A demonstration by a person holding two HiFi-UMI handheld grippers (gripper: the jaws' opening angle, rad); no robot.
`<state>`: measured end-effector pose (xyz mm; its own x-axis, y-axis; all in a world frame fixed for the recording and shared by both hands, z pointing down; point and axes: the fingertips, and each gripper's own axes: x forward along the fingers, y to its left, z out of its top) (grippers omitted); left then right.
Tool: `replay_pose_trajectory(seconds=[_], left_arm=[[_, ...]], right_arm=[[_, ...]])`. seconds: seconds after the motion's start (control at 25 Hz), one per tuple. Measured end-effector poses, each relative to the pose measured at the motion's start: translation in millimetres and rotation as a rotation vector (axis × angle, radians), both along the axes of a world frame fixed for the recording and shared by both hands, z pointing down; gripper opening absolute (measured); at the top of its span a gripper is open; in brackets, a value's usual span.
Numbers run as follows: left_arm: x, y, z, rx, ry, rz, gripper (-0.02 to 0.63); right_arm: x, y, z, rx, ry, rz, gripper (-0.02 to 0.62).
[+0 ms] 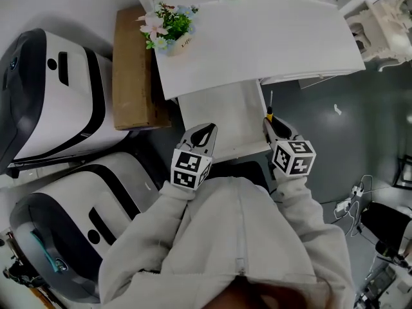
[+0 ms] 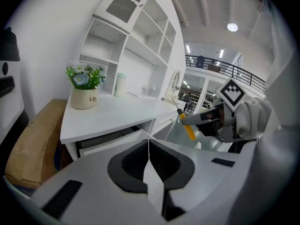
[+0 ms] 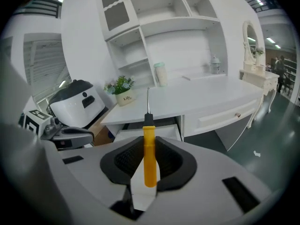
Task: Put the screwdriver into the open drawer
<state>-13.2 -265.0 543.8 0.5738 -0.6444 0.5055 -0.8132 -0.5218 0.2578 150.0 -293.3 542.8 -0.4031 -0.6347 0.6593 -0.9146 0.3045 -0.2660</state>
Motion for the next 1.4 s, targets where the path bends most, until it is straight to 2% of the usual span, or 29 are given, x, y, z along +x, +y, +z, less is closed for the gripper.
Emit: replay_pose_trajectory(seconds=[0.2, 0.48, 0.92, 1.28, 1.4], left_arm=[[7, 1, 17, -0.037, 0.002, 0.003, 0.020], [0, -4, 47, -0.116, -0.010, -0.073, 0.020], [8, -9, 75, -0.218, -0.050, -0.186, 0.020], [5, -12, 83, -0.260, -0.102, -0.256, 0.020], [5, -10, 87, -0.276, -0.107, -0.284, 0.020]], right_arm=[[-9, -14, 47, -0.141, 0.075, -0.112, 0.091], [-12, -30, 102, -0.326, 0.086, -0.140, 0.091], [-18, -44, 177, -0.461, 0.157, -0.173, 0.091], [-24, -51, 227, -0.539, 0.146, -0.108, 0.091], [-27, -51, 236, -0.539, 0.178, -0.106, 0.091]])
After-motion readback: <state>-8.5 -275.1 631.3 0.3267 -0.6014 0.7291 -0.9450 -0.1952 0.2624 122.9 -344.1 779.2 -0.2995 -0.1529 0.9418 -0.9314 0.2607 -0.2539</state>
